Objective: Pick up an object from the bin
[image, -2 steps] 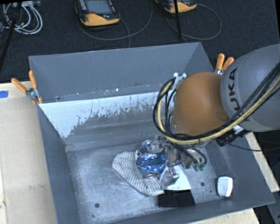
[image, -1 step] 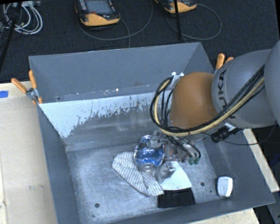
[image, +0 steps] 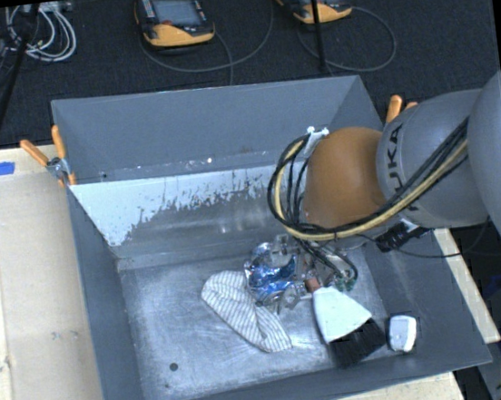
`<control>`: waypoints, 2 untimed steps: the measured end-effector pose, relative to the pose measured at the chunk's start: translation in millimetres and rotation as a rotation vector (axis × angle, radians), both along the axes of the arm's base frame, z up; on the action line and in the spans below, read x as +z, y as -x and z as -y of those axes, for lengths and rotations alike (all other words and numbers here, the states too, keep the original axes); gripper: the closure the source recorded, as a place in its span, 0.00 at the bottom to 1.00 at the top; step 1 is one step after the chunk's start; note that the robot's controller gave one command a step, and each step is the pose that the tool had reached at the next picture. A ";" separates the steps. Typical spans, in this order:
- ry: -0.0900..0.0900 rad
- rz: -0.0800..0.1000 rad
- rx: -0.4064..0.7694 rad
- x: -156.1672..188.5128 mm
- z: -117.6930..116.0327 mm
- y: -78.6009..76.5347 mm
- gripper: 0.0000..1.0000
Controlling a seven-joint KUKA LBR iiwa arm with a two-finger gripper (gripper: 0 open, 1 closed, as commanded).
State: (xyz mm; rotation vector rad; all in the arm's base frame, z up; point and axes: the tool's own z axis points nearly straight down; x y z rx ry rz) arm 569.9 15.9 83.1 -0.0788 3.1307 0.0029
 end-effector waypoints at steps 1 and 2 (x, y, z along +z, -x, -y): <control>0.000 0.000 -0.001 0.0 0.0 0.0 1.00; 0.002 0.000 0.032 179.7 -4.9 -2.9 1.00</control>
Offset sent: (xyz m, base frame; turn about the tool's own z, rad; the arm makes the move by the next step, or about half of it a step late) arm 0.0008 0.0044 0.1753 -0.0341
